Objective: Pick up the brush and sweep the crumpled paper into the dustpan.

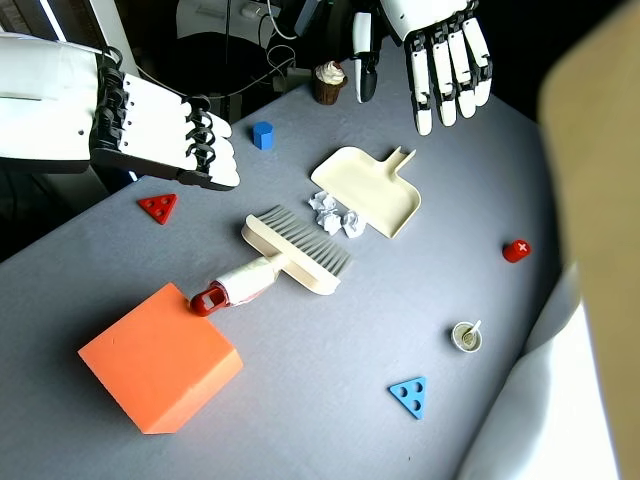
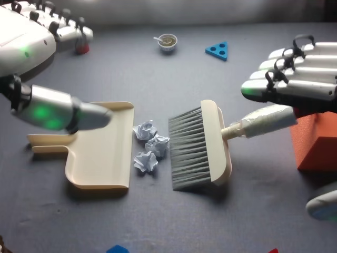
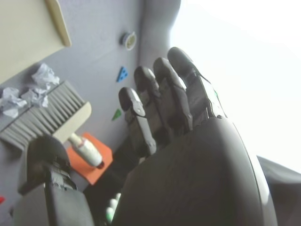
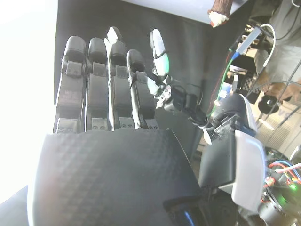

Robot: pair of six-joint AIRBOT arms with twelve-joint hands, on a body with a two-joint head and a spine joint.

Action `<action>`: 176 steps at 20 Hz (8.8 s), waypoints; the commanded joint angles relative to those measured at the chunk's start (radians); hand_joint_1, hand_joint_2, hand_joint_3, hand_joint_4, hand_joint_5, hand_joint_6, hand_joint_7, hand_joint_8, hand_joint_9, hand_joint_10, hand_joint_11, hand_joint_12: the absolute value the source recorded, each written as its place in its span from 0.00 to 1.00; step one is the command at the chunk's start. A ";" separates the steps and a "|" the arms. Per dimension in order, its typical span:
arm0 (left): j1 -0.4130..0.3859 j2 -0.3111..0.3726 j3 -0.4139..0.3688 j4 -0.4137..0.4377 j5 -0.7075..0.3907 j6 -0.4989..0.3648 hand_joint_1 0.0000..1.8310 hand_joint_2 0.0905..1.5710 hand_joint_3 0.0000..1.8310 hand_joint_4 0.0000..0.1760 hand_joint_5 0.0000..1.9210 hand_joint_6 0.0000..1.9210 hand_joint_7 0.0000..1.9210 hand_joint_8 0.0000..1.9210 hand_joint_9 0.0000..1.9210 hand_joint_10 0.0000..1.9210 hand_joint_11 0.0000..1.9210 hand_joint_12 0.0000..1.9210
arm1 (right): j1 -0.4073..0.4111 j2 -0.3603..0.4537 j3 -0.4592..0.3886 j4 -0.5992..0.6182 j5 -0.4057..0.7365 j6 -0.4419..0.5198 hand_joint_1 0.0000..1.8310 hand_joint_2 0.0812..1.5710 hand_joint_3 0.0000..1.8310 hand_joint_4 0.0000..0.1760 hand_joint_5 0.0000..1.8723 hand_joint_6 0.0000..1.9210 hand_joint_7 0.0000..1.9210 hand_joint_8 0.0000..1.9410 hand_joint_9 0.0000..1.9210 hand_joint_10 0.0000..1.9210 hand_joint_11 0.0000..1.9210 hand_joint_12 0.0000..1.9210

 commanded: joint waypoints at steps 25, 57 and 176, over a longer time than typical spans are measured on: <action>0.169 -0.080 0.082 0.248 -0.202 -0.345 0.00 0.49 0.00 0.00 0.05 0.00 0.06 0.00 0.08 0.00 0.07 0.02 | 0.069 0.002 0.026 0.149 -0.008 -0.075 0.00 0.53 0.00 0.00 0.00 0.00 0.02 0.00 0.02 0.00 0.03 0.00; 0.481 -0.222 0.257 0.201 -0.330 -0.473 0.48 0.60 0.00 0.63 0.31 0.00 0.08 0.00 0.07 0.00 0.10 0.03 | 0.060 0.009 -0.020 0.186 -0.058 -0.198 0.00 0.56 0.00 0.00 0.02 0.01 0.03 0.00 0.03 0.00 0.03 0.01; 0.239 -0.361 0.454 0.061 -0.095 -0.249 0.60 0.70 0.00 0.00 0.51 0.52 0.14 0.00 0.10 0.00 0.00 0.23 | -0.342 -0.762 0.184 1.316 0.770 -1.839 0.55 0.64 0.00 0.00 0.06 0.00 0.04 0.00 0.04 0.00 0.07 0.00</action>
